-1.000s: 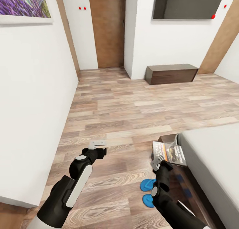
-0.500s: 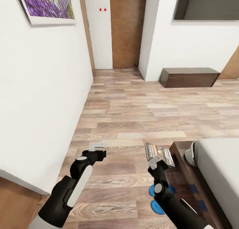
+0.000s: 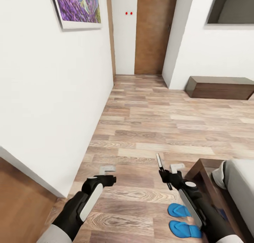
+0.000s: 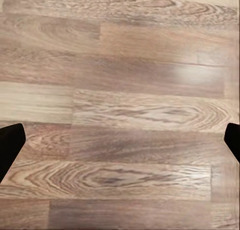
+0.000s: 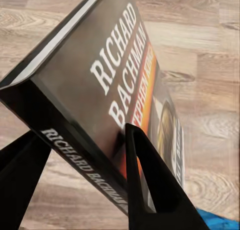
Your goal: In the bedroom, move the book from the bed onto either nightstand, and place the two sandals side by side next to the bed.
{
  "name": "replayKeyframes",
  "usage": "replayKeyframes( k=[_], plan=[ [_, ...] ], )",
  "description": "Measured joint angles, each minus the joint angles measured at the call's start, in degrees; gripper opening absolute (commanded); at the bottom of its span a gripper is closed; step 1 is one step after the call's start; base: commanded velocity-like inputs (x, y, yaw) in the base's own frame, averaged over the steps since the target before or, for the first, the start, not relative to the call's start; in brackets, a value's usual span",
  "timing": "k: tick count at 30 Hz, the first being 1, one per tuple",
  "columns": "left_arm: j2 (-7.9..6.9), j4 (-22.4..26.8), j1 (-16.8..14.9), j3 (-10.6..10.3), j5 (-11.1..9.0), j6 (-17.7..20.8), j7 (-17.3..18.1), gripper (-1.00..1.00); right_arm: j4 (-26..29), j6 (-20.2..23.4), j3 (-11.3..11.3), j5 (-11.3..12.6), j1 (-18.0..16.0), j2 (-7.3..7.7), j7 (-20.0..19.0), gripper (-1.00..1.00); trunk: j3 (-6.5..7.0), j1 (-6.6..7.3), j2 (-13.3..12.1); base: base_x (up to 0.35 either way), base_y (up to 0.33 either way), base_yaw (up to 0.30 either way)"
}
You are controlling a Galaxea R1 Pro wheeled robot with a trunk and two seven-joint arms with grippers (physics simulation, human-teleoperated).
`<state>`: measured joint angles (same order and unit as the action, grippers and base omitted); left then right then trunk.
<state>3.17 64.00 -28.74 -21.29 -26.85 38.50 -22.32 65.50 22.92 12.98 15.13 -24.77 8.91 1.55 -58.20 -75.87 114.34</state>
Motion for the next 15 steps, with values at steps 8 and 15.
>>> replayKeyframes(
  k=[8,15],
  plan=[
    [0.05,-2.7,0.0,0.0,0.8,-0.6,4.3,1.0,-3.2,0.9,-5.2,1.9,0.0,0.08,-11.1,-1.0,0.43,0.0,0.0,0.0,0.0,0.245],
    [-0.02,-2.0,-0.1,0.0,0.9,-1.5,4.4,1.0,-10.9,0.3,-8.6,1.8,0.0,0.05,-14.0,-1.0,0.72,0.0,0.0,0.0,0.0,0.164]
  ],
)
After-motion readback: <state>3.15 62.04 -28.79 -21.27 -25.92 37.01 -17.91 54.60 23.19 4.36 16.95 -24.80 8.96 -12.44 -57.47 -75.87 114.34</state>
